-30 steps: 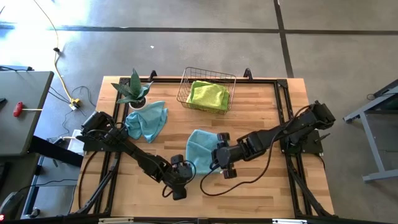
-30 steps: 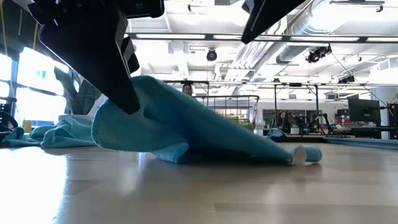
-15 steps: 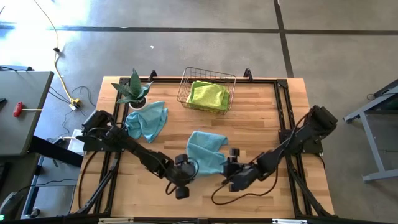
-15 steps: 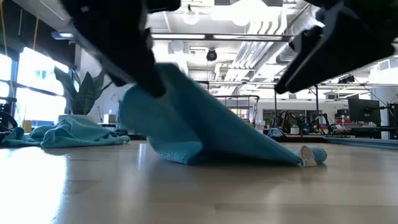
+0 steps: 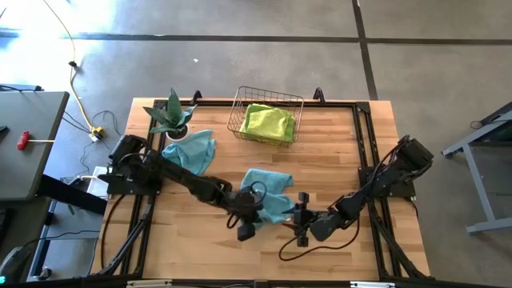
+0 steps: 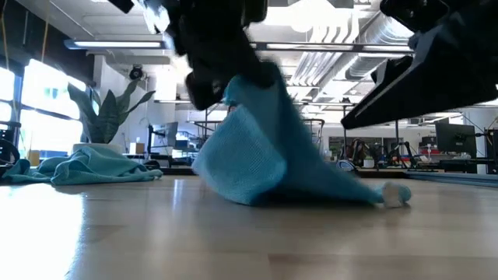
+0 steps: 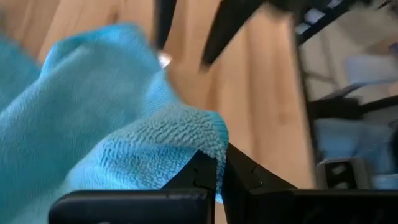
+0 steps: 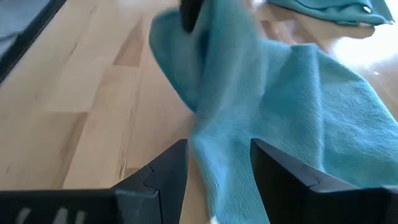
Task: Fold microfiber towels
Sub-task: Fold the bottom blue microfiber towel
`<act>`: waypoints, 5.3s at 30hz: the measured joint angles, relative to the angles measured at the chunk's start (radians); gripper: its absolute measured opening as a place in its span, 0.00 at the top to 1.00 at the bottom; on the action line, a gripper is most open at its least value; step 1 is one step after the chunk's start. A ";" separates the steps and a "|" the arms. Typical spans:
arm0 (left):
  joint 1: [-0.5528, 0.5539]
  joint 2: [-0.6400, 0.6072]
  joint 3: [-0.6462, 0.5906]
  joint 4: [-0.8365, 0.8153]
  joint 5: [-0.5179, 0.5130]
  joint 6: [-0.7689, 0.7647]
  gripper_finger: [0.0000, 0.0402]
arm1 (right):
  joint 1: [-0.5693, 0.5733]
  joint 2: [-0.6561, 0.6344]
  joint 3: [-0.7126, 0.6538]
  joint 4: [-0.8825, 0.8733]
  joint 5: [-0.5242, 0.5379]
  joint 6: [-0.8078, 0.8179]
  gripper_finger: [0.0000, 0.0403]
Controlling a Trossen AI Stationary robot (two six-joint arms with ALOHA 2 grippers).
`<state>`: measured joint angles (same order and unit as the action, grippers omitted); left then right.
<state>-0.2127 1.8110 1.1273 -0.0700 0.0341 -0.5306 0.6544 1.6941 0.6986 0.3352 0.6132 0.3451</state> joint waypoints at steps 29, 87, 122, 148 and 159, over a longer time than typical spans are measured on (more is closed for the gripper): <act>0.018 -0.173 0.000 -0.200 0.065 0.009 1.00 | 0.006 0.116 -0.001 -0.063 0.118 -0.057 0.69; -0.029 -0.173 0.659 -0.860 -1.214 1.378 1.00 | -0.328 -0.288 0.906 -1.349 0.330 -0.501 1.00; 0.202 -0.173 0.639 -0.853 -1.158 1.160 1.00 | -0.496 -0.286 0.919 -1.565 0.494 -0.634 1.00; -0.247 0.226 0.532 -0.936 -0.109 0.121 1.00 | -0.012 -0.275 0.243 -0.754 -0.387 0.200 1.00; -0.125 0.211 0.531 -1.068 -0.166 0.194 1.00 | -0.091 -0.208 0.227 -0.869 -0.283 0.022 1.00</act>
<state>-0.3381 2.0220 1.6585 -1.1384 -0.1316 -0.3363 0.5633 1.4864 0.9253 -0.5338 0.3301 0.3676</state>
